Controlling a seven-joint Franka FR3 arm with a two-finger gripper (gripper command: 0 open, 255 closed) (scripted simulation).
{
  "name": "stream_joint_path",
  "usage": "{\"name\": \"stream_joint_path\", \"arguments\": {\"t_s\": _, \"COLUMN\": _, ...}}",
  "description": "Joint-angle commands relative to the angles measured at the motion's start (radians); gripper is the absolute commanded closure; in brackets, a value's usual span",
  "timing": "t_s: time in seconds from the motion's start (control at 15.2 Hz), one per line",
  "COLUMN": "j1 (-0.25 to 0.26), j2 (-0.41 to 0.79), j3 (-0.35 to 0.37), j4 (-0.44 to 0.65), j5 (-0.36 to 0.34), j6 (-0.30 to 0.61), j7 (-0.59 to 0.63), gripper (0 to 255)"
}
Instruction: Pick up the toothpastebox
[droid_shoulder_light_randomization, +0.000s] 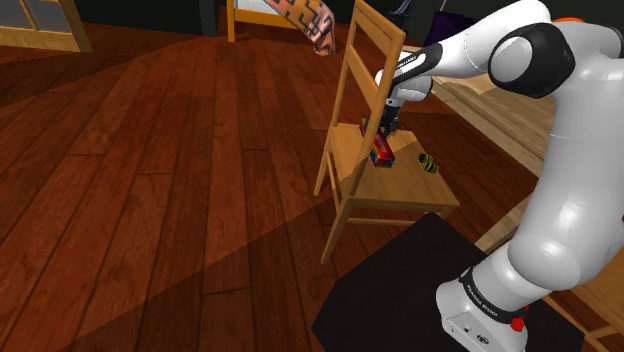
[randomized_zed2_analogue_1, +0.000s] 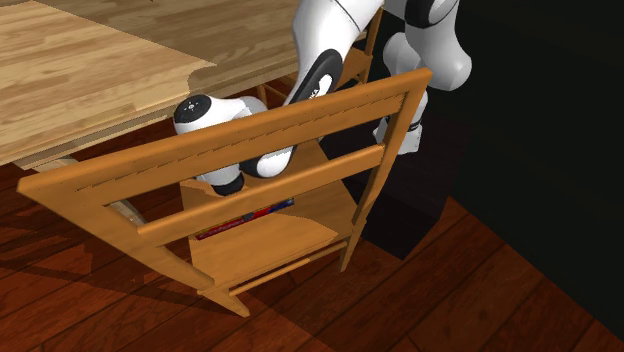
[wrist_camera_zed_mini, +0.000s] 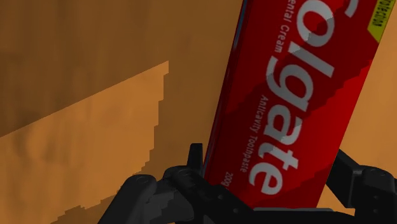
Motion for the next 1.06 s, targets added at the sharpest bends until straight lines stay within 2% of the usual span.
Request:
{"name": "stream_joint_path", "arguments": {"t_s": 0.0, "j1": 0.002, "j2": -0.013, "j3": -0.003, "j4": 0.002, "j5": -0.005, "j6": -0.015, "j7": 0.003, "gripper": 255}}
{"name": "stream_joint_path", "arguments": {"t_s": 0.99, "j1": 0.015, "j2": -0.109, "j3": -0.022, "j4": 0.048, "j5": -0.042, "j6": -0.153, "j7": 0.029, "gripper": 255}}
